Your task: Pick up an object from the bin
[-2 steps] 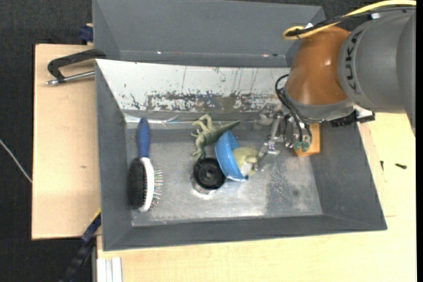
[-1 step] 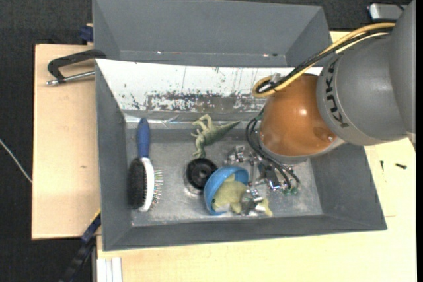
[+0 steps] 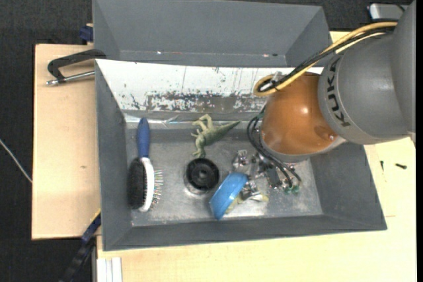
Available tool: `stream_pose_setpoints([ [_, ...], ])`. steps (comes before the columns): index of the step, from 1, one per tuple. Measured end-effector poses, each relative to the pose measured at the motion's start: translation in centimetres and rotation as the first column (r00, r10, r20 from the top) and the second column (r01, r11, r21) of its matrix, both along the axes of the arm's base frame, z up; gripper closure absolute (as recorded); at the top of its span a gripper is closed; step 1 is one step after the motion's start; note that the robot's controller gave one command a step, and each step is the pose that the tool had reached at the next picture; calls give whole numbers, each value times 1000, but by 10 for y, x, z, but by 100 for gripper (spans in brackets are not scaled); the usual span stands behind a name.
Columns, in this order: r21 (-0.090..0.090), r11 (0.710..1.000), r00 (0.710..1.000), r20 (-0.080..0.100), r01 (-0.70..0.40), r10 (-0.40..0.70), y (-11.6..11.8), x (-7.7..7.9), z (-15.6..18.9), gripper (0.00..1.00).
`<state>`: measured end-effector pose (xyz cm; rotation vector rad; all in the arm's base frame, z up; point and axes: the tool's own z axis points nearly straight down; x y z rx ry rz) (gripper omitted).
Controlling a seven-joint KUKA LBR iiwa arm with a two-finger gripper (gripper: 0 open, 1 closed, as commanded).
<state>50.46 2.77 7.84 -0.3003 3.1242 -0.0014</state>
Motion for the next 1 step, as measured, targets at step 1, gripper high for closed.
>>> stream_pose_setpoints([
  [1,0,991,991,13,-131,131,-9,18,163,100],
])
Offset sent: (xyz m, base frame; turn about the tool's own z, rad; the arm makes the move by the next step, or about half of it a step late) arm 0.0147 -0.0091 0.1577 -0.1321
